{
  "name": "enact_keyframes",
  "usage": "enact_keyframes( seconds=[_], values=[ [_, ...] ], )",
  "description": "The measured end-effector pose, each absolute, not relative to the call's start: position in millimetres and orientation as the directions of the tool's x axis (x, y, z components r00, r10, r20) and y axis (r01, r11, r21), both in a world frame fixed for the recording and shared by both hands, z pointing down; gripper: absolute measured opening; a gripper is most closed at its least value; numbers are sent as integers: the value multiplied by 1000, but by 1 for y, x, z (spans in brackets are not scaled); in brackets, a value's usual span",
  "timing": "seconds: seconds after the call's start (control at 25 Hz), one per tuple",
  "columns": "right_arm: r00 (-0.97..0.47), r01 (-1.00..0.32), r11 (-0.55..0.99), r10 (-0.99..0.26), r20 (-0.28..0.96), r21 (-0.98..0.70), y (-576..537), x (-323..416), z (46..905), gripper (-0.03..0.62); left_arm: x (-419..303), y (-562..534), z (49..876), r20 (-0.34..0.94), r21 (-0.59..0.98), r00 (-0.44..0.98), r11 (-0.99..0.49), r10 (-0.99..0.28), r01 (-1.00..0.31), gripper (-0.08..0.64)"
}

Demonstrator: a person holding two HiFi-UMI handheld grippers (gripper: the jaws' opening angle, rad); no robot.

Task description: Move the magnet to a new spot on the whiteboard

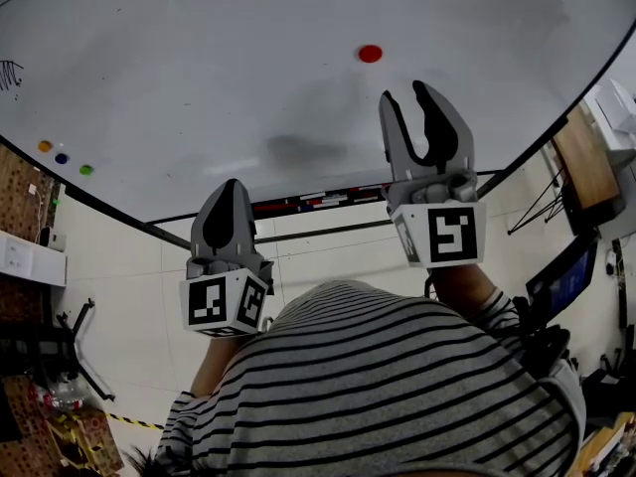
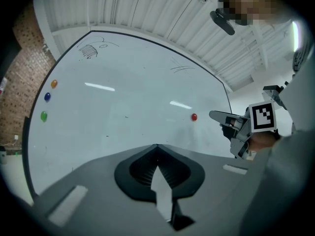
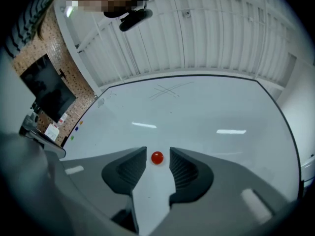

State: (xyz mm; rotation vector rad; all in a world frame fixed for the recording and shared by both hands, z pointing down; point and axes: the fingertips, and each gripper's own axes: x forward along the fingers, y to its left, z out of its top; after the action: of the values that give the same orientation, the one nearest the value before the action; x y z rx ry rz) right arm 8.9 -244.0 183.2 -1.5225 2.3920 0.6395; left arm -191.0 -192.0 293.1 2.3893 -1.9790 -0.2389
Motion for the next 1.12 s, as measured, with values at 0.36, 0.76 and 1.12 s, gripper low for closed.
enact_keyframes(
  seconds=[0.36,0.76,1.12],
  values=[
    [-505,-863,475,-802,-320,170,-138,85,216,113,-93,-98,299,-92,104,187,-197,-978,-975,17],
    [-561,-827,552,-801,-210,103,-71,109,249,0,-58,-22,297,-72,65,164,-169,-984,-983,17],
    [-560,-827,556,-797,-225,87,-36,104,246,0,-54,6,298,-56,58,195,-198,-979,-978,17]
  ],
)
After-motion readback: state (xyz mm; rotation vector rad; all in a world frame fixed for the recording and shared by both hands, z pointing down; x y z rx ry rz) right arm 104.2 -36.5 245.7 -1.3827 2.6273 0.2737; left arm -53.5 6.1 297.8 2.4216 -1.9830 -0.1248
